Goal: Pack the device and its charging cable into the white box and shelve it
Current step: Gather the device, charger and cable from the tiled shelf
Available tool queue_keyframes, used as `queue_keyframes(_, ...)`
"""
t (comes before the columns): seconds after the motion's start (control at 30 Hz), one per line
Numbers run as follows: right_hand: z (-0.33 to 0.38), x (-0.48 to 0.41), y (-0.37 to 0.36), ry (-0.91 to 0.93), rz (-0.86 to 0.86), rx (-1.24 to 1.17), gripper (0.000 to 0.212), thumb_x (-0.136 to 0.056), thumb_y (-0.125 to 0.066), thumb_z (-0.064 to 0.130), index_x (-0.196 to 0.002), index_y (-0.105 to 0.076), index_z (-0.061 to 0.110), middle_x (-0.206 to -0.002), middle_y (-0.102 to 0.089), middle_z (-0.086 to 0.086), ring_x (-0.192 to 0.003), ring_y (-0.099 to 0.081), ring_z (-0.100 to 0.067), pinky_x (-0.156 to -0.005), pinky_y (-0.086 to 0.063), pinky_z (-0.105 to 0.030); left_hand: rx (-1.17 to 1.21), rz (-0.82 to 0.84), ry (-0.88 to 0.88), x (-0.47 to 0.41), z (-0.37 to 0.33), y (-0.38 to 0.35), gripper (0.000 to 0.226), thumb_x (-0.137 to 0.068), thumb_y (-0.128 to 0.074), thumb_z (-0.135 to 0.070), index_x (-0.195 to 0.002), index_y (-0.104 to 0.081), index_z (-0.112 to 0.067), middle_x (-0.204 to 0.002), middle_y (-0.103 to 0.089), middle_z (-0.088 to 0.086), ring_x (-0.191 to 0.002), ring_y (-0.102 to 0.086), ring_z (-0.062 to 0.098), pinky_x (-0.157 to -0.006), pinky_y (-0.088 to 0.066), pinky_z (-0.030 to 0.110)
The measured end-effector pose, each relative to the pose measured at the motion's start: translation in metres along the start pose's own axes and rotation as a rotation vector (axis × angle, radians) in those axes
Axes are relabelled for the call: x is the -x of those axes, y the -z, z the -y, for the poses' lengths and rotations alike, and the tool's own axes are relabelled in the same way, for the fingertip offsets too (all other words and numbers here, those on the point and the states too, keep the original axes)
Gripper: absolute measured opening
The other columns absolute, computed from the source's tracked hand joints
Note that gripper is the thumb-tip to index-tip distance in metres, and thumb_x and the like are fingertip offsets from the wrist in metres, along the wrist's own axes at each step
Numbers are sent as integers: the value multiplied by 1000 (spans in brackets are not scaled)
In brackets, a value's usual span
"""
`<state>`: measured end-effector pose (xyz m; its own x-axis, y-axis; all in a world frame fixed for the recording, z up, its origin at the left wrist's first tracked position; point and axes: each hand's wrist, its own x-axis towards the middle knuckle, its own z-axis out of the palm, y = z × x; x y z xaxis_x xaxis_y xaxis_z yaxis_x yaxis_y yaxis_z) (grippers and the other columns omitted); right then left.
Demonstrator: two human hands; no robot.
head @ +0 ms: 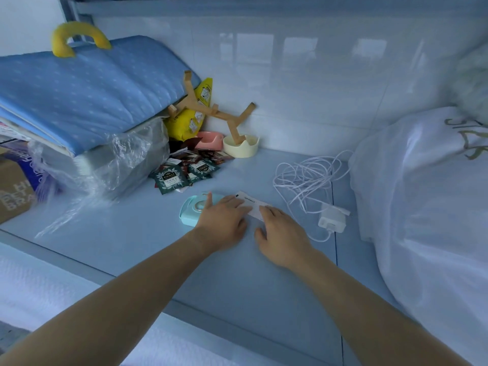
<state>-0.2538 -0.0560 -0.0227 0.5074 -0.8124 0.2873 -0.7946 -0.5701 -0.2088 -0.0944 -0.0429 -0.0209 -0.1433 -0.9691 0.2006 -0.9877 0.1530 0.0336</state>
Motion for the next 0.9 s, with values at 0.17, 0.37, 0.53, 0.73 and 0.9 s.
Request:
queue_keyframes(0.17,-1,12,2,-8,-32,-24,33,-89,-42,25,-118,-52,15,-110,-64,-8,-101,-56,-28,-77,-45,-36,-46,10,-47,2,-13,6,35,-91,-34,-32,-116,-58,-29,-119,-60,-10,-127,-39,17,-106,20,54)
queue_keyframes(0.37,-2,23,5,14,-31,-47,22,-87,-42,22,-101,-57,15,-101,-65,-4,-95,-58,-28,-68,-43,-32,26,-62,-72,26,-6,6,33,-89,-42,-33,-117,-58,-32,-121,-61,-13,-123,-44,11,-104,27,40)
queue_keyframes(0.53,-5,30,8,59,-80,-105,27,-85,-47,21,-107,-61,18,-104,-67,-1,-99,-59,-23,-75,-49,-34,30,-46,-5,31,0,8,30,-89,-42,-36,-115,-56,-29,-117,-62,-8,-120,-48,11,-111,14,44)
queue_keyframes(0.73,-33,19,16,34,-177,-80,34,-87,-54,19,-119,-58,13,-134,-51,-3,-124,-45,-19,-87,-46,-34,68,-63,-23,16,-19,9,36,-89,-43,-33,-124,-50,-28,-127,-57,-4,-123,-45,15,-114,-1,43)
queue_keyframes(0.9,-55,16,21,11,-207,-22,43,-83,-62,28,-122,-56,10,-143,-39,-11,-133,-35,-27,-104,-35,-40,107,-91,-59,-9,-41,12,35,-92,-41,-35,-124,-50,-28,-123,-58,-5,-121,-46,16,-115,-2,46)
